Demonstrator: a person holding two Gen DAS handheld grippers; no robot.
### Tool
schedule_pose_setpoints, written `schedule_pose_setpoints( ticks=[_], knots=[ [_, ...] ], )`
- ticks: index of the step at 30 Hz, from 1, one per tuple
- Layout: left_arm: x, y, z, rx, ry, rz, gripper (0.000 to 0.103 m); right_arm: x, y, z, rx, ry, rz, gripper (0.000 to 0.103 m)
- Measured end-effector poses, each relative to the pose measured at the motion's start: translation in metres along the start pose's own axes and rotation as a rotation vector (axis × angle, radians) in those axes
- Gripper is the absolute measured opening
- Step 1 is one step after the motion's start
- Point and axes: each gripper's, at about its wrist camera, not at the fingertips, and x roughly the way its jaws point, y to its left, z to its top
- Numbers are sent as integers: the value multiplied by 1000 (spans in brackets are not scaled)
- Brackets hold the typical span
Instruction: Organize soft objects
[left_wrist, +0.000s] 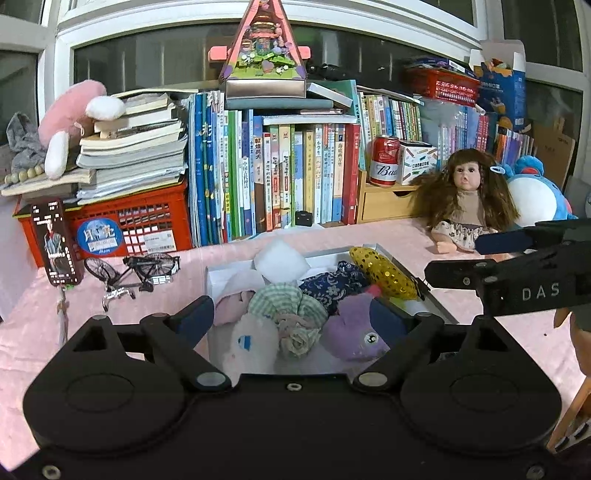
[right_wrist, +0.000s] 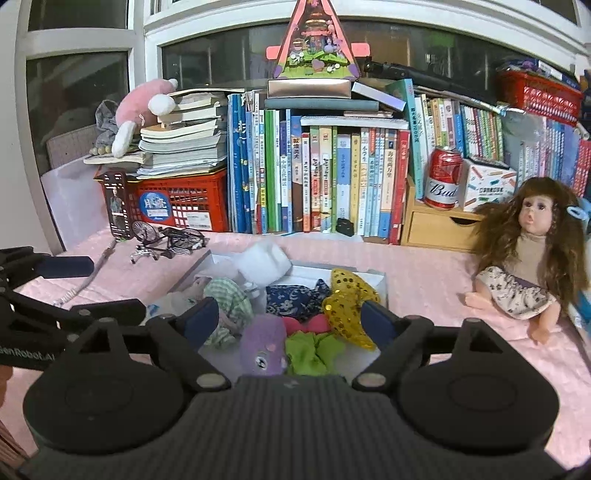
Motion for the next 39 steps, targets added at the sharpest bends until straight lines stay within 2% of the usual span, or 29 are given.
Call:
schedule_pose_setpoints(
  ticks=[6, 17, 22, 27, 31, 39],
  knots=[
    [-1, 2, -8, -16, -13, 23, 91, -4, 4, -9, -29, -22, -32, 94],
    [-19, 0, -38, -37, -82, 70, 95, -19, 14, -35, -61, -90, -77, 103],
    [-33, 4, -55, -61, -104, 65, 97, -31, 19, -55, -59, -139, -107, 103],
    [-50, 0, -72, -35, -131, 74, 98, -44, 23, -76, -60, -183, -143, 103],
    [-60, -2, -84, -47, -137, 71, 98, -49, 23, -89, -47, -182, -139, 103],
    [-74, 0, -113, -56, -117, 174, 98, -55, 29, -120, -26, -162, -139, 103]
  ],
)
